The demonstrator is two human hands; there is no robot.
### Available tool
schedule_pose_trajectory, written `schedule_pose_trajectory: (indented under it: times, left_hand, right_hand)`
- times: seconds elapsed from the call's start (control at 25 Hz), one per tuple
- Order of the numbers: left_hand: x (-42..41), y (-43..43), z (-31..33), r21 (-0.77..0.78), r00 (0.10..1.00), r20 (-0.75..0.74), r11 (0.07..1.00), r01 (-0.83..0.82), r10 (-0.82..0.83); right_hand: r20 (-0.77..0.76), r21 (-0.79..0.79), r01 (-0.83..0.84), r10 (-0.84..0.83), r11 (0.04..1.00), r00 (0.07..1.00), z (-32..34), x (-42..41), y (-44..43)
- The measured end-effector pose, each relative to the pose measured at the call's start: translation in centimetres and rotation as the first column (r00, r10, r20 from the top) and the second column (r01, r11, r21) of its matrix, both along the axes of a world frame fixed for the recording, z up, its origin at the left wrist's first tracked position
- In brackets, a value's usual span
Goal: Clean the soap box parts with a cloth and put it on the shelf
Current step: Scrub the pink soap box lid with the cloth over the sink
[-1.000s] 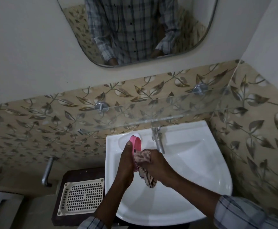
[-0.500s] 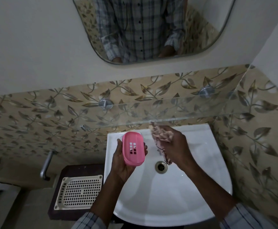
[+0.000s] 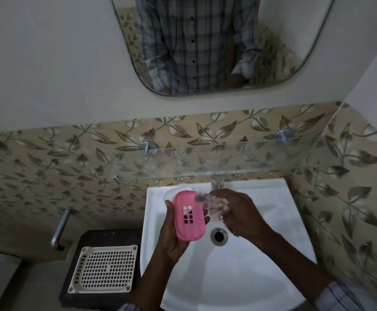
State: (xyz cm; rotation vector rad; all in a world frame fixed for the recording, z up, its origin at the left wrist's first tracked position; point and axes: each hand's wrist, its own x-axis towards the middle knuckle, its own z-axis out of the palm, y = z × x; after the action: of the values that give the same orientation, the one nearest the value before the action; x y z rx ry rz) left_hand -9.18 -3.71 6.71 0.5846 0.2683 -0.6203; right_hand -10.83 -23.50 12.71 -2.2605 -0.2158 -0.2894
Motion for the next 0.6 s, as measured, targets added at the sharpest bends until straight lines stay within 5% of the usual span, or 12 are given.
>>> schedule_pose_trajectory:
  times: [0.04,0.12,0.16,0.2,0.32,0.44,0.52,0.6]
  left_hand:
    - [0.2,0.3,0.1,-0.068,1.000,0.012,0.997,-0.025,0.026]
    - [0.6,1.2,0.7,-0.194,0.998,0.044,0.980,-0.037,0.047]
    - [0.7,1.5,0.9,-0.227,0.997,0.065,0.974,-0.023,0.039]
    - [0.7,1.6,1.0,-0.233,0.996,0.082,0.972,-0.012,0.032]
    - [0.8,1.7,1.1,-0.168,0.993,0.106,0.985,-0.027,0.046]
    - [0.9,1.5,1.2,-0.091,0.996,0.083,0.995,-0.039,0.046]
    - [0.7,1.1,1.4,-0.019,0.998,0.060,1.000,-0.020,0.021]
    - [0.8,0.9,1.5,0.129,0.998,0.070,0.992,-0.002,-0.007]
  right_hand:
    - [-0.176,0.261,0.181,-0.137,0.948,0.975,0.0,0.0,-0.1]
    - [-0.492,0.739,0.443,-0.042,0.508,0.869,-0.2,-0.2,-0.6]
    - [-0.540,0.812,0.505,0.051,0.293,0.840,-0.4,-0.6,-0.9]
    - [-0.559,0.821,0.532,0.103,0.209,0.823,-0.7,-1.1,-1.1]
    - [-0.553,0.784,0.497,0.053,0.372,0.832,-1.2,-3.2,0.1]
    - [-0.232,0.654,0.200,-0.058,0.730,0.971,-0.5,-4.6,1.6]
    - [0.075,0.092,-0.003,-0.004,0.996,0.997,-0.7,-4.6,2.9]
    - [0.119,-0.352,-0.038,0.085,0.935,0.989,-1.4,-4.7,5.0]
